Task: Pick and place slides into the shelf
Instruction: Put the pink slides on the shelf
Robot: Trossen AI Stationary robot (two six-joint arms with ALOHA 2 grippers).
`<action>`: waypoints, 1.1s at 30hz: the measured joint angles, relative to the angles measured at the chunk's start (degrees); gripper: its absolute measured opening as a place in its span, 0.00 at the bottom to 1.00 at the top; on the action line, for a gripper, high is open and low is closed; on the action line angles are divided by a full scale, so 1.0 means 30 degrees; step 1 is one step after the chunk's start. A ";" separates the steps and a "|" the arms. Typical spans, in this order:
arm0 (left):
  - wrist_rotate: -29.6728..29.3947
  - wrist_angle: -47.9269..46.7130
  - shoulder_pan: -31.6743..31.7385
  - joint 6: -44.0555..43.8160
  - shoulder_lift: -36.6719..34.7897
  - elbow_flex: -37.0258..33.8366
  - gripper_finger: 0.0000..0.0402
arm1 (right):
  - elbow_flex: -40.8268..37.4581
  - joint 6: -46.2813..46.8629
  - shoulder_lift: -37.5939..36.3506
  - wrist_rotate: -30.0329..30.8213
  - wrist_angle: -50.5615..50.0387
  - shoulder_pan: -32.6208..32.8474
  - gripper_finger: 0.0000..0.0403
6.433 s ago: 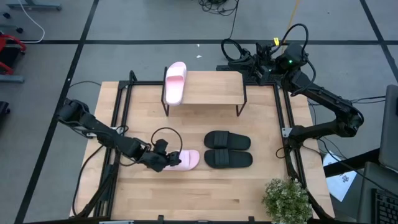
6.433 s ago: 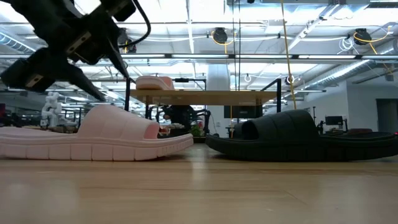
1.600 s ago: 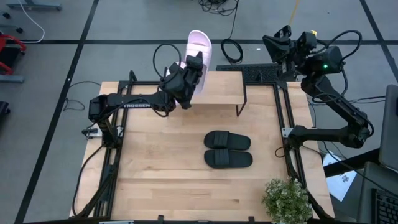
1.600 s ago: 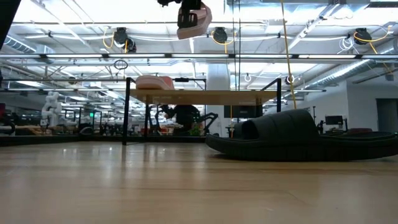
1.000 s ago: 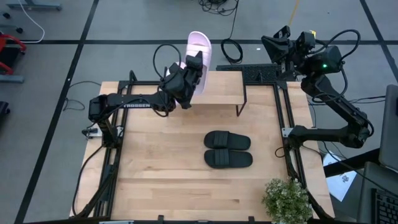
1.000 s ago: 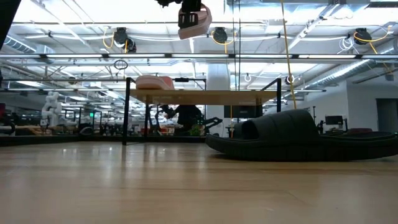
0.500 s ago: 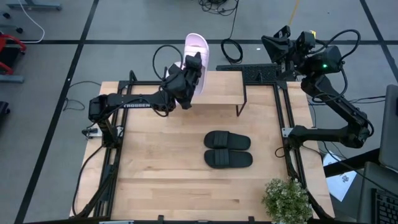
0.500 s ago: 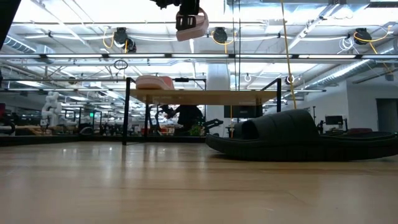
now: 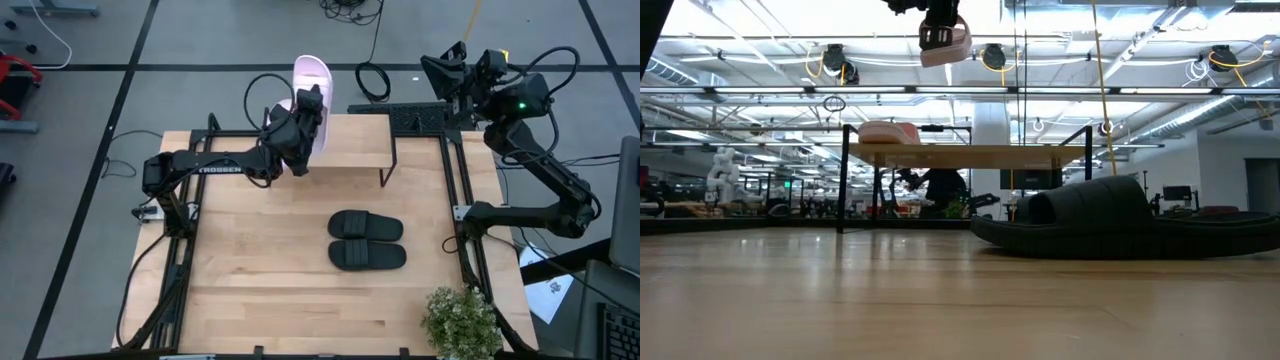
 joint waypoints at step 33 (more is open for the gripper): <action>-0.3323 -0.0081 -0.0858 0.2667 0.0000 0.0778 0.16 | 0.0000 -0.0122 0.0002 0.0549 0.0016 0.0000 0.06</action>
